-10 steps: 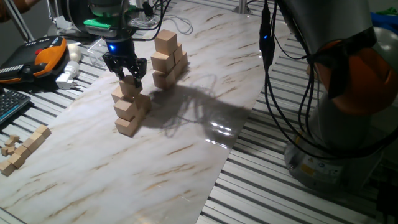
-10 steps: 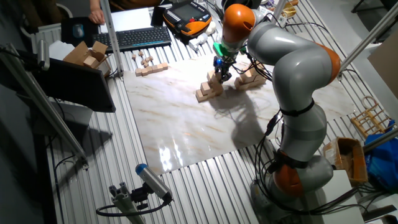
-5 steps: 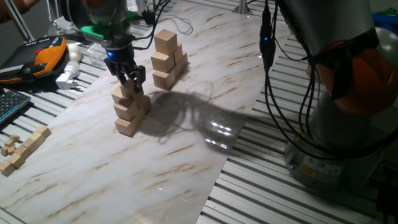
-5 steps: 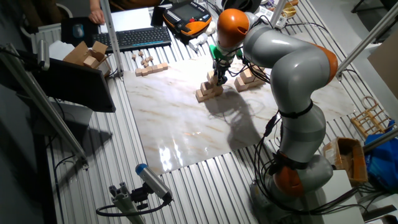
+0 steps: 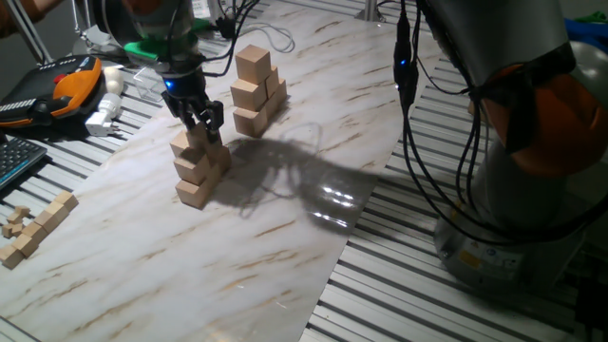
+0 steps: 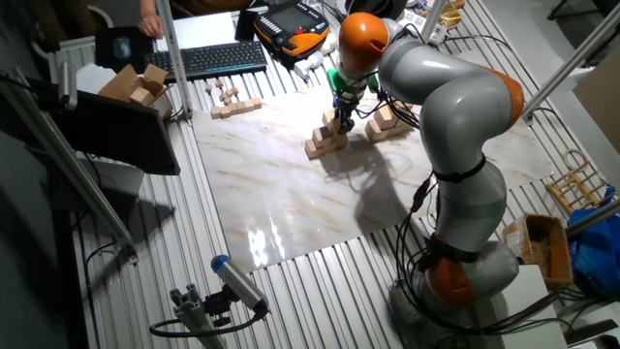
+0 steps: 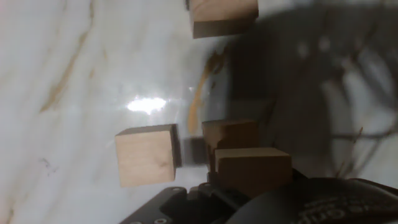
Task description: Stack the blocks into a pyramid shape
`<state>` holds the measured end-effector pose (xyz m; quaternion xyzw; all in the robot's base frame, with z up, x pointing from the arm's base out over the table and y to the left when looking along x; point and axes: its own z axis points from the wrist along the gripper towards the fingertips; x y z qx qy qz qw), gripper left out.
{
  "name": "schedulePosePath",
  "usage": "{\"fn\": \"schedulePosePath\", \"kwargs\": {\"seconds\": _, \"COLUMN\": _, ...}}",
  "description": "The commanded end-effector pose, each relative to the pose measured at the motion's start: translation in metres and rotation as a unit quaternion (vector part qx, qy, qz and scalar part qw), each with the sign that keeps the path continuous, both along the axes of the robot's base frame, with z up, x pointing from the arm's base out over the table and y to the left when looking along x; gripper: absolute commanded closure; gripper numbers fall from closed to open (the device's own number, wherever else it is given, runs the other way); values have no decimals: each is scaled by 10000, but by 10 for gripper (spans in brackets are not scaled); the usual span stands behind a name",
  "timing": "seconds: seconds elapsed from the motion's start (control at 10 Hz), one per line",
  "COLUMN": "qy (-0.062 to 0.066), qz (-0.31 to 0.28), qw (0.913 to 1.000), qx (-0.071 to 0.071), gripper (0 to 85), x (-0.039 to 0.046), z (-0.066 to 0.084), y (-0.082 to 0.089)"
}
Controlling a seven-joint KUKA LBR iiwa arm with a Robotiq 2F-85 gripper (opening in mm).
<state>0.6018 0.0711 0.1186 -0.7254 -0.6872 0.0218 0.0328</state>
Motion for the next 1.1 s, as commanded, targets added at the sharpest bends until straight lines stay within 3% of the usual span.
{"fn": "schedulePosePath", "kwargs": {"seconds": 0.0, "qy": -18, "qz": 69, "qw": 10000, "qx": -39, "gripper": 850, "x": -2, "z": -30, "y": 36}}
{"fn": "schedulePosePath", "kwargs": {"seconds": 0.2, "qy": -95, "qz": 54, "qw": 9998, "qx": -163, "gripper": 850, "x": -21, "z": -109, "y": 89}}
{"fn": "schedulePosePath", "kwargs": {"seconds": 1.0, "qy": -120, "qz": 290, "qw": 9995, "qx": -48, "gripper": 850, "x": -35, "z": -158, "y": 33}}
